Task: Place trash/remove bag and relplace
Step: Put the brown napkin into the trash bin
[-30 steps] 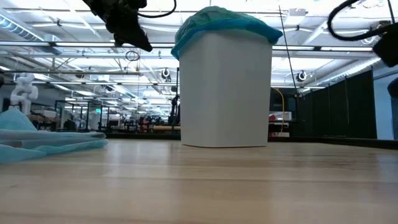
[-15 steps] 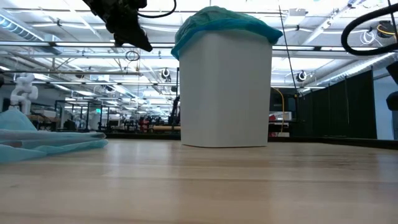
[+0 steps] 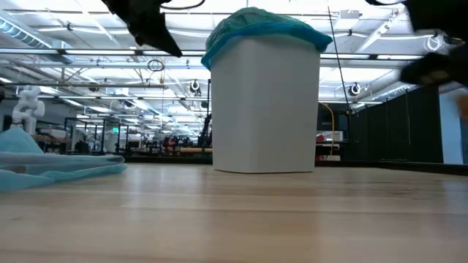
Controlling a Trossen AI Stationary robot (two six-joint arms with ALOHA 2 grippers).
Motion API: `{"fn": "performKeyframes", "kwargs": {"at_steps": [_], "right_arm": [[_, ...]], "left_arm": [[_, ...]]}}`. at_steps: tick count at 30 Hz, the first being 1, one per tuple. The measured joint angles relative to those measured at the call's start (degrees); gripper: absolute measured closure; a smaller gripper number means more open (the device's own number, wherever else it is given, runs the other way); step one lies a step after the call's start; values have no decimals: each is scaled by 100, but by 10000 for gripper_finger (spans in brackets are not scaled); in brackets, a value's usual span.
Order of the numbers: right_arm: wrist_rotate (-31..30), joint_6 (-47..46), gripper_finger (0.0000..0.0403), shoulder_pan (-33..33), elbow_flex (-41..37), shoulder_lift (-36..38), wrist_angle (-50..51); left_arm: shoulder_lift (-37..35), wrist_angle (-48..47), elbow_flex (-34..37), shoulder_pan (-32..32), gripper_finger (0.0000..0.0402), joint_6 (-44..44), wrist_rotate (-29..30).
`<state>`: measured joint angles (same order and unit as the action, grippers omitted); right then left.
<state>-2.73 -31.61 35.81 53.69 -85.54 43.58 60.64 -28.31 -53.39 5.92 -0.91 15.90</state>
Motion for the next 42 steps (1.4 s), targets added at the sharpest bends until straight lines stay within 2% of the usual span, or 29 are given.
{"fn": "performKeyframes", "kwargs": {"at_steps": [6,9,15,21,23,26,29,34,42], "right_arm": [[-1491,1176,402,-495,1240,7,936],[-2068,1728,402,-678,1934,66,1259],[-2882,3033,403,-1173,3077,399,932],[-3594,4260,403,-2222,3701,532,247],[-3511,4501,403,-2672,3834,522,94],[-2917,4461,396,-3387,3911,513,-97],[-2274,4128,372,-4009,3911,490,-94],[-1559,3856,301,-4656,3911,468,-120],[-1486,3904,166,-4894,3911,452,-314]], "left_arm": [[-7,479,0,-346,401,736,659],[-22,644,0,-548,401,1121,717],[-22,740,0,-880,401,1548,722],[-22,850,-2,-1057,401,1779,927],[-22,905,0,-1056,401,1780,931],[-16,948,0,-1041,401,1781,933],[7,953,0,-1041,401,1781,944],[9,1001,0,-1041,378,1823,959],[11,1114,0,-1046,327,1837,963]]}}
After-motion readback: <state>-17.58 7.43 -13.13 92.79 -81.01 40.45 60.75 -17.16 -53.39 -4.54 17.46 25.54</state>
